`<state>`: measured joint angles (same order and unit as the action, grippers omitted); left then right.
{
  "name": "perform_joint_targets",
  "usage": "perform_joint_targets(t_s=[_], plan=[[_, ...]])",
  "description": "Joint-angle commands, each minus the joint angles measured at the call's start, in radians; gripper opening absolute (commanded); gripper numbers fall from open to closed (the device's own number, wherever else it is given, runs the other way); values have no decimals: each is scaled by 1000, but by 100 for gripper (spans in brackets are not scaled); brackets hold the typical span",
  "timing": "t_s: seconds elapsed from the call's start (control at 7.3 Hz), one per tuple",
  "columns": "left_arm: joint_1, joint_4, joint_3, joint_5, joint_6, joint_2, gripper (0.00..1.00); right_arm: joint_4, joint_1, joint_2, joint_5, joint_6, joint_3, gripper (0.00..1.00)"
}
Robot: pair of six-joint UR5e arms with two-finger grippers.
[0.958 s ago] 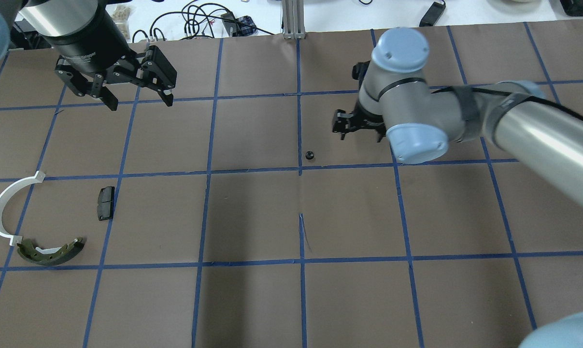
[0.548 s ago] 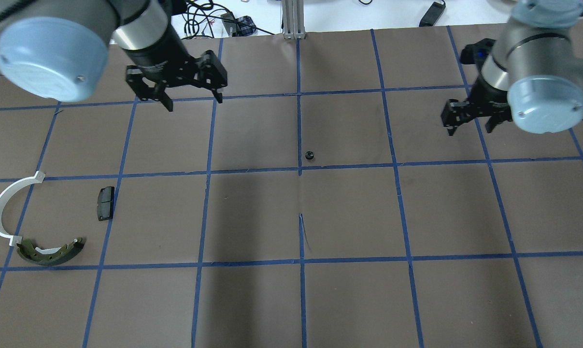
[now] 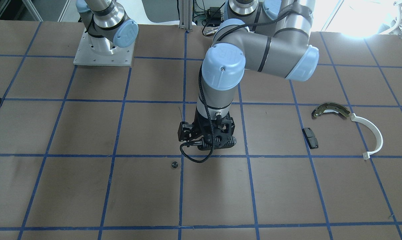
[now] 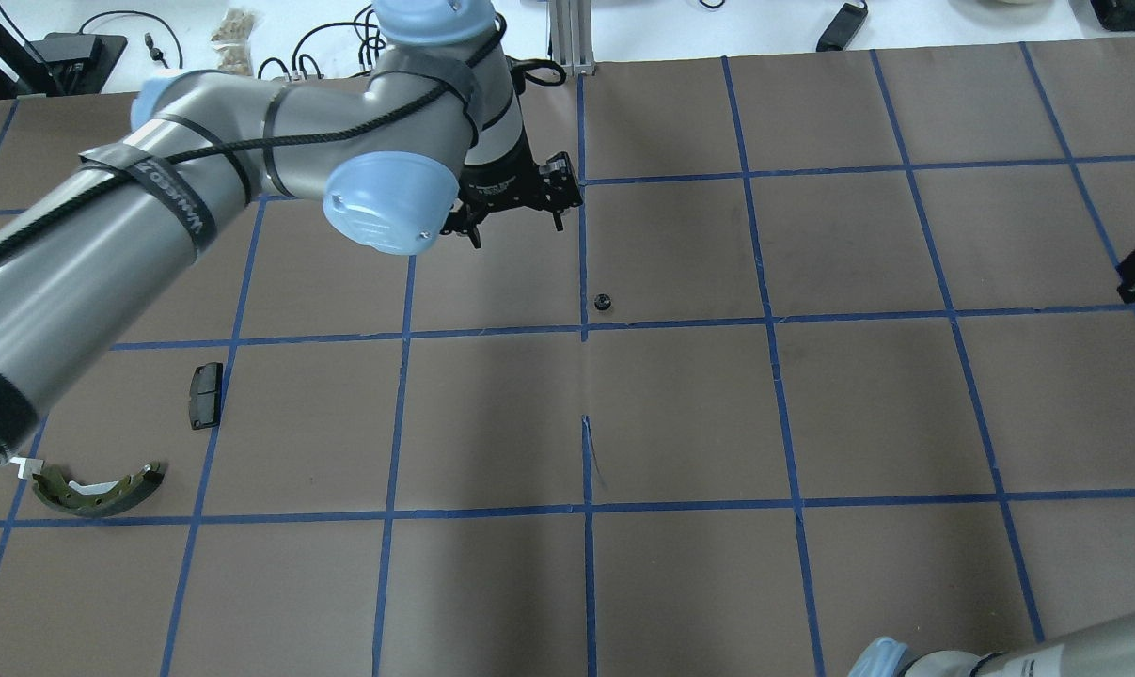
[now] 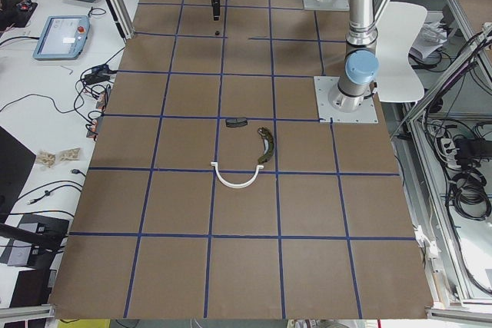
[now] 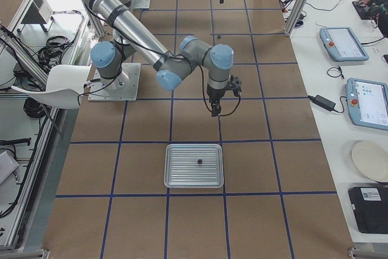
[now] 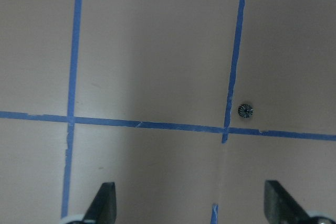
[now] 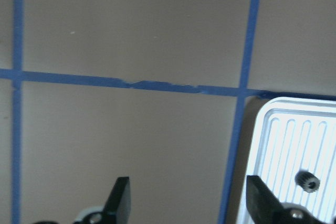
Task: Place bearing gear from tray to pile
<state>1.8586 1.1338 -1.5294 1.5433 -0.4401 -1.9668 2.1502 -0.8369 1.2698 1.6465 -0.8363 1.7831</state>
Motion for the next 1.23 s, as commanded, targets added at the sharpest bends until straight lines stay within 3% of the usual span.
perform_joint_targets(t_s=[0.0,0.68,0.96,1.1], plan=[[43,-116,8,18,-52,-131,100,86,131,-169,-5,-169,-81,78],[109,-222,17,20,-42,-280,100,88,208,-251,-17,-314,-111,67],[109,-226,29,18,-26,-283,87,88,223,-262,-10,-323,-111,61],[109,-226,31,18,-26,-291,81,88,223,-262,-7,-330,-110,53]])
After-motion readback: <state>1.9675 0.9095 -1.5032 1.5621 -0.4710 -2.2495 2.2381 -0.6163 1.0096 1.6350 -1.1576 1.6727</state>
